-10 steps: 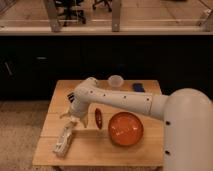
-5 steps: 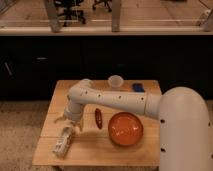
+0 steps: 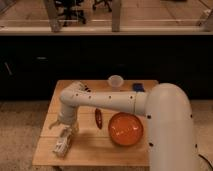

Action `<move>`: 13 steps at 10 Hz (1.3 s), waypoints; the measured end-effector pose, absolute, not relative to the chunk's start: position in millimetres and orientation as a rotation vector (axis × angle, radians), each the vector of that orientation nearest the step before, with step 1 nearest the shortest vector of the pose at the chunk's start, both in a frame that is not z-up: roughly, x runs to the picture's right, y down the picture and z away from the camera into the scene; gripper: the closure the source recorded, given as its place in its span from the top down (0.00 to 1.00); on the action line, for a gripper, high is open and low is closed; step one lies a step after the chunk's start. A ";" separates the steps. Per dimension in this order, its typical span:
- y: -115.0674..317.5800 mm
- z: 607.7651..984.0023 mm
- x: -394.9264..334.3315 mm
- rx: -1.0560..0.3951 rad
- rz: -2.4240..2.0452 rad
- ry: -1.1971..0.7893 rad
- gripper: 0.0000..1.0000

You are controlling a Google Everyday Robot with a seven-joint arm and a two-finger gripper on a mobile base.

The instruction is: Place the bottle in the ceramic bowl

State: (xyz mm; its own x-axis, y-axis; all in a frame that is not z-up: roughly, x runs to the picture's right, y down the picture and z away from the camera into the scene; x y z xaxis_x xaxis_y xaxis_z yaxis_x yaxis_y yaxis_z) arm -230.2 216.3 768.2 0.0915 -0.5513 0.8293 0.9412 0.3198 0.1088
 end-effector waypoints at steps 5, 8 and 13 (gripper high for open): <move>243.5 785.0 -237.9 -0.637 -1.179 -0.872 0.78; 242.4 785.5 -233.3 -0.646 -1.155 -0.856 0.47; 234.3 785.9 -225.4 -0.622 -1.131 -0.868 0.02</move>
